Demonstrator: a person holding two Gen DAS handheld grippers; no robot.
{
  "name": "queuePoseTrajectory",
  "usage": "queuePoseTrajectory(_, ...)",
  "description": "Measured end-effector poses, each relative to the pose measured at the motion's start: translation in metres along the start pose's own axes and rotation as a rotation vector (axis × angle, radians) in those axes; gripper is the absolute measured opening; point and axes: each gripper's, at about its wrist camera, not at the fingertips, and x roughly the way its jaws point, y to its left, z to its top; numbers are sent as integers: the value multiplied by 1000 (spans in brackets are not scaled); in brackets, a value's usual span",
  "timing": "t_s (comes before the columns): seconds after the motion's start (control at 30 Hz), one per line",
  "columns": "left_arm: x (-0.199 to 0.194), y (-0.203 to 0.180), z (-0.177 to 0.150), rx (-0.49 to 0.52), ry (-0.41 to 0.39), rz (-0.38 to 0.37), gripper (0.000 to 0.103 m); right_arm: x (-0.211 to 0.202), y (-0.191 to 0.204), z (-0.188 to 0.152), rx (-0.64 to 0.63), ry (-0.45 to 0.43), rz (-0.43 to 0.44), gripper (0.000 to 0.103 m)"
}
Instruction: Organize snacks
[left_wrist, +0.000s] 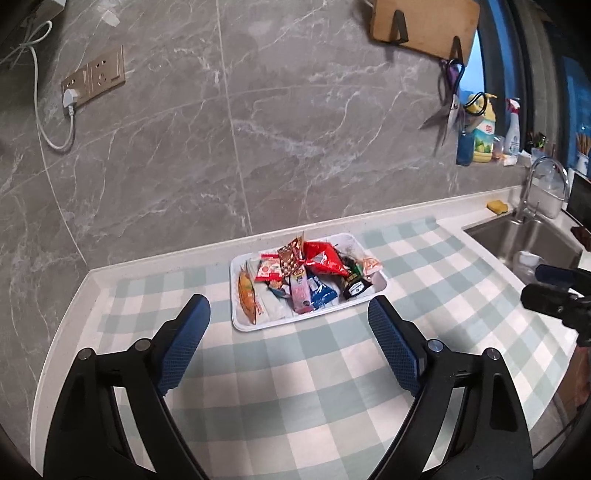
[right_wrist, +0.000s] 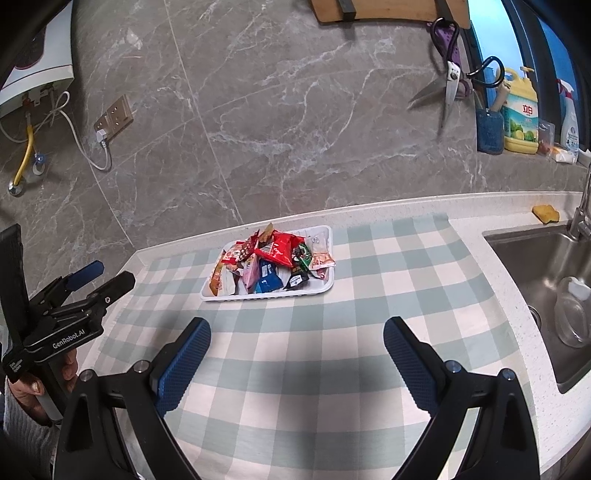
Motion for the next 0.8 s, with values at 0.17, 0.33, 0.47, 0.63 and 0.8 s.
queuePoseTrajectory(0.17,19,4,-6,-21,46,48,87,6,-13,-2,17,6,-26,97)
queuePoseTrajectory(0.33,32,10,-14,-37,84,67,87,18,-28,-10,7,19,-87,97)
queuePoseTrajectory(0.47,41,13,-20,-40,107,76,87,30,-44,-21,-7,41,-146,97)
queuePoseTrajectory(0.63,49,15,-30,-36,139,92,87,49,-72,-36,-36,78,-244,97)
queuePoseTrajectory(0.8,56,16,-38,-36,162,97,87,67,-102,-50,-58,111,-332,97)
